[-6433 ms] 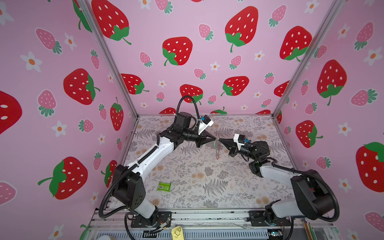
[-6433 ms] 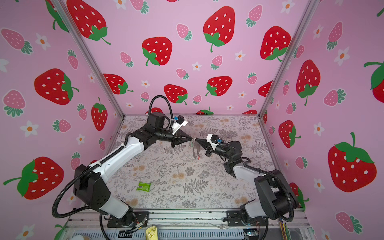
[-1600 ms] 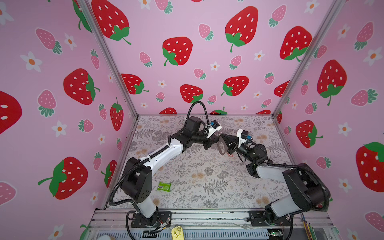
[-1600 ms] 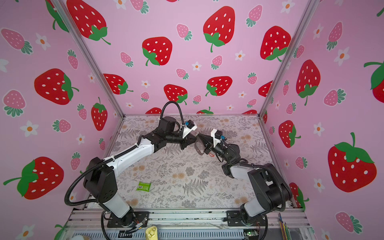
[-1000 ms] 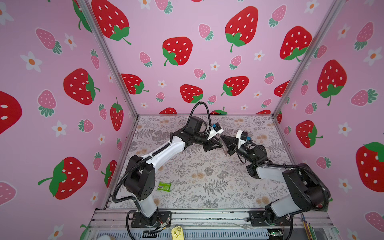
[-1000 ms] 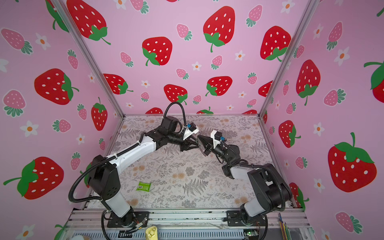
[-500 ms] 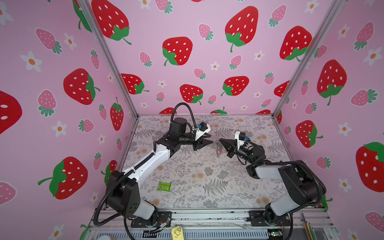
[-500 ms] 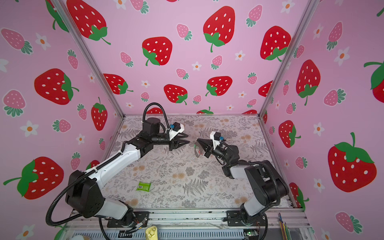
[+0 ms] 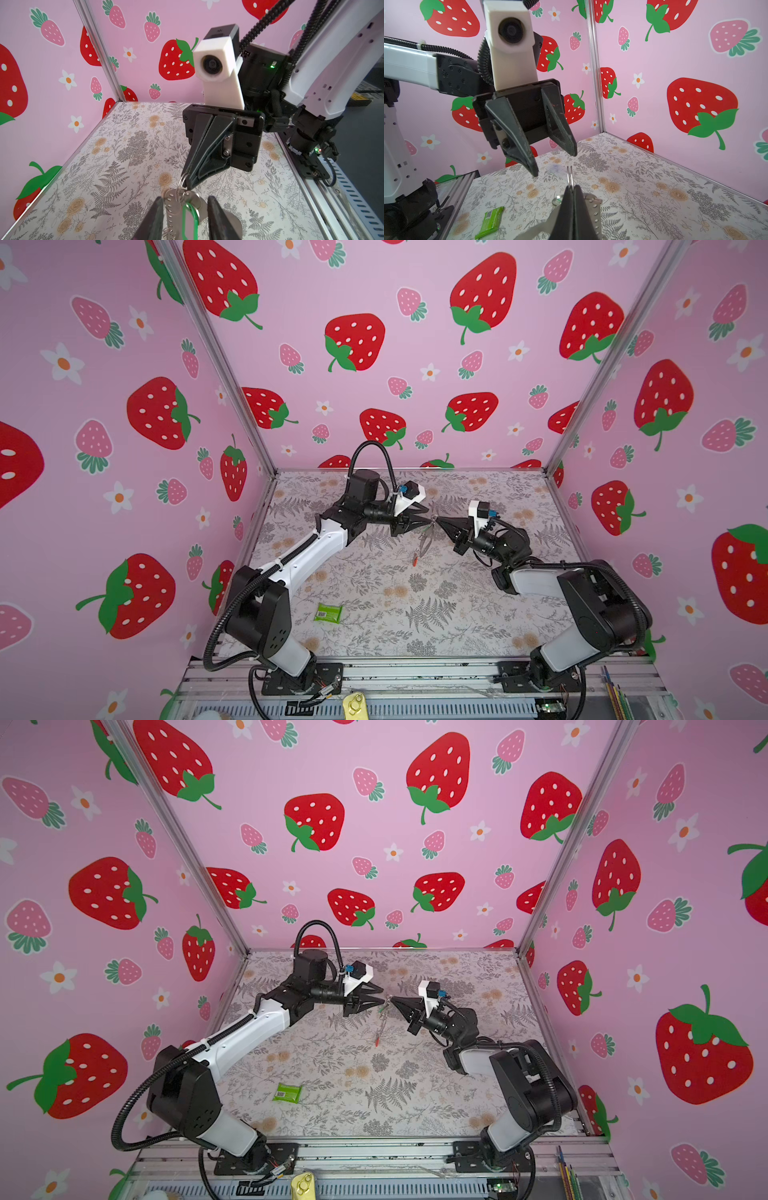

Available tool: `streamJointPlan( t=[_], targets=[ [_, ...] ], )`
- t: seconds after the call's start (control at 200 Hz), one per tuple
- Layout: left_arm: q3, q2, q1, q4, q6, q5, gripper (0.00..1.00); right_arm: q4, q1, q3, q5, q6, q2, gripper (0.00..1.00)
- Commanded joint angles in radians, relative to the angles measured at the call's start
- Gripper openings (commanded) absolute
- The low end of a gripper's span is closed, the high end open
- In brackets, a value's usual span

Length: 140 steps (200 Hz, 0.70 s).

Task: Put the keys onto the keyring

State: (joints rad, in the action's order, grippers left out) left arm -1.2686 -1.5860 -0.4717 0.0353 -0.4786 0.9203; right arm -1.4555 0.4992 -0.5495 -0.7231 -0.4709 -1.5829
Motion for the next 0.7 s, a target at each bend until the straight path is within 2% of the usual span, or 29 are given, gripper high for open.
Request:
streamJointPlan(
  t=[0.0,0.44,0.56,0.695],
  targets=[
    [-0.055,-0.011,0.002,0.015,-0.017,0.045,0.36,-0.416,0.002,-0.033,-0.019,-0.026,0.021,0.0],
    [-0.089,-0.054,0.007,0.035,0.001,0.075,0.26,-0.416,0.018,-0.064,-0.039,-0.043,0.009,0.0],
    [-0.092,-0.056,0.007,0.031,-0.004,0.091,0.2,-0.416,0.021,-0.073,-0.045,-0.048,0.0,0.0],
    [-0.104,-0.065,0.007,0.058,-0.023,0.115,0.09,-0.416,0.024,-0.081,-0.05,-0.049,-0.005,0.0]
  ],
)
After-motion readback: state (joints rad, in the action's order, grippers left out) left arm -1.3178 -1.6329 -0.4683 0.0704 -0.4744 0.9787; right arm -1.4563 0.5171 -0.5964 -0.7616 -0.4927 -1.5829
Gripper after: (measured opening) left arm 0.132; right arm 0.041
